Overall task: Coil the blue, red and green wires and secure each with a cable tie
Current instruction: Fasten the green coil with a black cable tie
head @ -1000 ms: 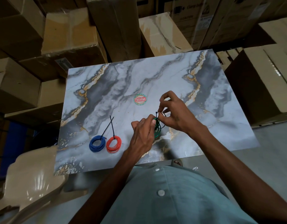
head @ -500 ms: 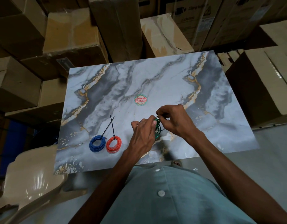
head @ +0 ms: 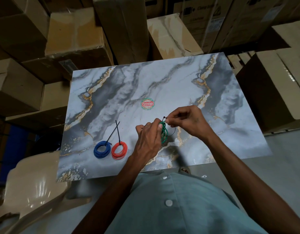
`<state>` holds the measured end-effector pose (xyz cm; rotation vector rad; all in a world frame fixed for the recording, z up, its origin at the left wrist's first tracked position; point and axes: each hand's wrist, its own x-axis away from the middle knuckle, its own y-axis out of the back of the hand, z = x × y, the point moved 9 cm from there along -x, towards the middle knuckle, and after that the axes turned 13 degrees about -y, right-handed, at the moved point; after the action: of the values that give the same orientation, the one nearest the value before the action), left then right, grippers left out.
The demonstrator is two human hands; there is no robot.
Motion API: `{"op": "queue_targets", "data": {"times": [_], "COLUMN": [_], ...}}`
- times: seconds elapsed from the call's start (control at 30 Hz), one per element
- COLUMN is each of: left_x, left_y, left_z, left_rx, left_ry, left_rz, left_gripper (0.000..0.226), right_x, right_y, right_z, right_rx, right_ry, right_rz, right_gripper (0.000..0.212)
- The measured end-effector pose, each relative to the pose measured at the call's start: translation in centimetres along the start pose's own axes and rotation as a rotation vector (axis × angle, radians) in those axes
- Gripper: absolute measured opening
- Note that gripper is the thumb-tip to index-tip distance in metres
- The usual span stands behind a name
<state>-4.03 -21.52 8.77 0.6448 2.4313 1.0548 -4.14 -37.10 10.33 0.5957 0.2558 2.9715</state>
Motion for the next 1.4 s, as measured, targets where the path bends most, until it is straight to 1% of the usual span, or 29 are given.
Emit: {"op": "queue_targets", "data": {"times": [0.03,0.13,0.17,0.33,0.67,0.87,1.03,1.1,1.23,1.33,1.4], "left_x": [0.0,0.0,0.0,0.0,0.0,0.0,0.1,0.1,0.1,0.1,0.1], "left_y": [0.1,0.3,0.4,0.3,0.2,0.0,-0.2,0.0,-0.2,-0.4,-0.4], "left_z": [-0.1,-0.4,-0.5,-0.5,-0.8,-0.9,-1.0,-0.9,-0.9,-0.9,-0.7], "left_rx": [-0.015,-0.04,-0.049,-0.061,-0.055,-0.062,-0.052,-0.033,0.043,0.091,0.106], "left_ry": [-0.006,-0.027,-0.035,-0.048,-0.064,-0.067,-0.071,-0.058,-0.045,-0.044,-0.044], "left_rz": [0.0,-0.002,0.0,0.008,0.013,0.019,0.021,0.016,0.036,0.051,0.051], "left_gripper": [0.024,0.024,0.024,0.021,0.02,0.019,0.019,0.02,0.023,0.023,0.024], "right_x": [0.0,0.1,0.1,0.4,0.5,0.7,0.8,0.8,0.7,0.4,0.3], "right_y": [0.1,0.0,-0.1,-0.3,0.1,0.1,0.1,0.0,-0.3,-0.6,-1.2], "right_z": [0.0,-0.1,-0.1,-0.2,-0.2,-0.4,-0.6,-0.9,-1.3,-2.0,-2.8], "right_rx": [-0.008,-0.025,-0.024,-0.013,-0.009,0.019,0.041,-0.007,-0.181,-0.244,-0.286], "right_ry": [0.006,0.007,0.009,0.033,0.05,0.036,0.025,0.014,-0.06,-0.204,-0.294], "right_rz": [-0.005,0.017,0.028,0.055,0.013,-0.035,-0.041,-0.033,0.041,0.111,0.181], "right_gripper": [0.018,0.04,0.042,0.027,0.019,0.015,0.012,0.014,0.02,0.031,0.031]}}
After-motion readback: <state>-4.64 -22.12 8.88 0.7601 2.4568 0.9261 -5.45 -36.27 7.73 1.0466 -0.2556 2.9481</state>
